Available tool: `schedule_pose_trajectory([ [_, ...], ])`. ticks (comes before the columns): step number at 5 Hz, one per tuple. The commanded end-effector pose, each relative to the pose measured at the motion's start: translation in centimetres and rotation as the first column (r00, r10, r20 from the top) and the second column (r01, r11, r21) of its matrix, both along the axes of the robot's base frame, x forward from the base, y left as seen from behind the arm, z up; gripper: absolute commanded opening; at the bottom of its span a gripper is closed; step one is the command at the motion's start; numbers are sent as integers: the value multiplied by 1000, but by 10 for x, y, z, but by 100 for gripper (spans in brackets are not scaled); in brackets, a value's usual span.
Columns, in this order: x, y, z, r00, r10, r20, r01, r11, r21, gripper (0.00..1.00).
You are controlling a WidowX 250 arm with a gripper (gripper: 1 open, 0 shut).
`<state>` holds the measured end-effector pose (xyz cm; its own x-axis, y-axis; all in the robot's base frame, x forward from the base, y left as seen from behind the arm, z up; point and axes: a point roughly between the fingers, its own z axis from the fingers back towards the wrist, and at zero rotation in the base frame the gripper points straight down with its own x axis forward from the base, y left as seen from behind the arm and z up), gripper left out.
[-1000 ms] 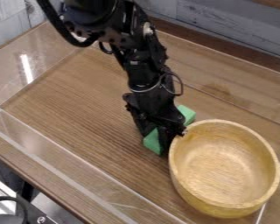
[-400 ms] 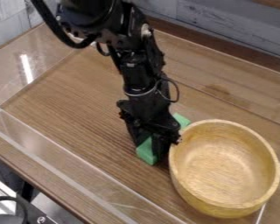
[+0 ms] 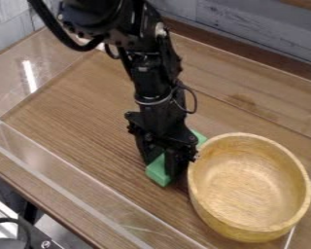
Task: Put the green block in the brown bowl
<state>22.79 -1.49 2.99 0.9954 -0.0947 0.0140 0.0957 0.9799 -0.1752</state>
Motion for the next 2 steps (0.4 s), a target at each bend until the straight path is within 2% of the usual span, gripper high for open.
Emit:
schedule_pose_trajectory([
  [1, 4, 0, 16, 999, 3, 43, -3, 1000, 1, 0],
  [2, 2, -2, 20, 999, 5, 37, -5, 1000, -2, 0],
])
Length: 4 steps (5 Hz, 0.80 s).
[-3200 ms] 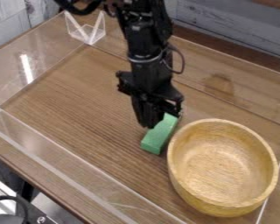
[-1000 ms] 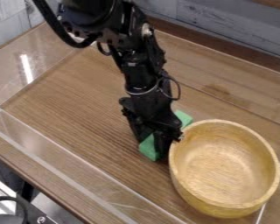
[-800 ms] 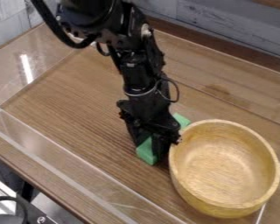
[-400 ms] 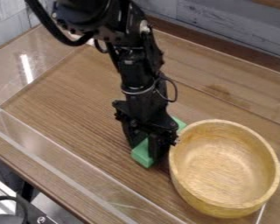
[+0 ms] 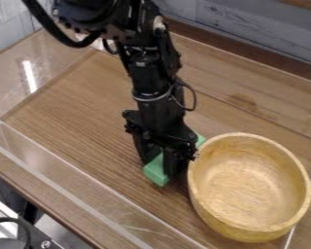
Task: Put the green block in the brown bowl
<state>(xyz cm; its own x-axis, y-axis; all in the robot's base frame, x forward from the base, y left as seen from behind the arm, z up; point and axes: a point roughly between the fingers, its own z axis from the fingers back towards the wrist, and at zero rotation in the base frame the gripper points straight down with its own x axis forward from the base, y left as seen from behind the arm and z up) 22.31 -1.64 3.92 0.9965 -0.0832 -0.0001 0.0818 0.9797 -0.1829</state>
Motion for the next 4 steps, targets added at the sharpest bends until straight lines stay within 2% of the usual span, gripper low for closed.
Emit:
schedule_pose_trajectory([
  [1, 6, -1, 17, 999, -5, 49, 5, 1000, 2, 0],
  [4, 7, -5, 38, 998, 4, 68, -3, 1000, -12, 0],
])
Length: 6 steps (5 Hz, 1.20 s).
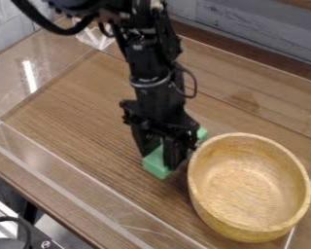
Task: Put the green block in the brown bowl
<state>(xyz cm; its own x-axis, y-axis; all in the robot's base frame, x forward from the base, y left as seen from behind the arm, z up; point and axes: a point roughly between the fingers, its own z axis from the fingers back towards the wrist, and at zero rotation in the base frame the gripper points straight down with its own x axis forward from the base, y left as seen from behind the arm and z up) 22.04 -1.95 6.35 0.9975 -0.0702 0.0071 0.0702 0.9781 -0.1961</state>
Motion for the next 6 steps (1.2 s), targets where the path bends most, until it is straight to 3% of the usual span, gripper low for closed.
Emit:
schedule_pose_trajectory([
  [1, 11, -4, 25, 996, -5, 84, 5, 1000, 0, 0],
  [4, 6, -32, 43, 996, -9, 86, 11, 1000, -20, 0],
  [6, -1, -68, 44, 995, -37, 88, 40, 999, -32, 0],
])
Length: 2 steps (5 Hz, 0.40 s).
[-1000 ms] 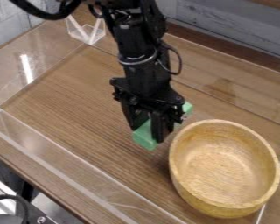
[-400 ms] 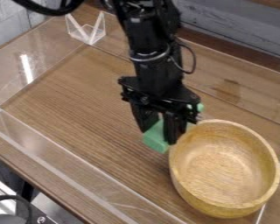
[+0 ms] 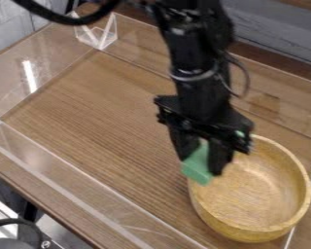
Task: Put the green block in the brown bowl
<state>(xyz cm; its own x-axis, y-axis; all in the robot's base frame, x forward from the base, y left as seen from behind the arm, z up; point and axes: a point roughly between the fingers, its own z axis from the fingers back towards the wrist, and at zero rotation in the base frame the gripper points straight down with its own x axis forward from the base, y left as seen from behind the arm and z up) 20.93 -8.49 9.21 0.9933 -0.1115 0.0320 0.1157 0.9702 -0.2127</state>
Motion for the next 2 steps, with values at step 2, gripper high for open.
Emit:
schedule_pose_trajectory([
  [2, -1, -70, 4, 997, -39, 65, 40, 999, -16, 0],
])
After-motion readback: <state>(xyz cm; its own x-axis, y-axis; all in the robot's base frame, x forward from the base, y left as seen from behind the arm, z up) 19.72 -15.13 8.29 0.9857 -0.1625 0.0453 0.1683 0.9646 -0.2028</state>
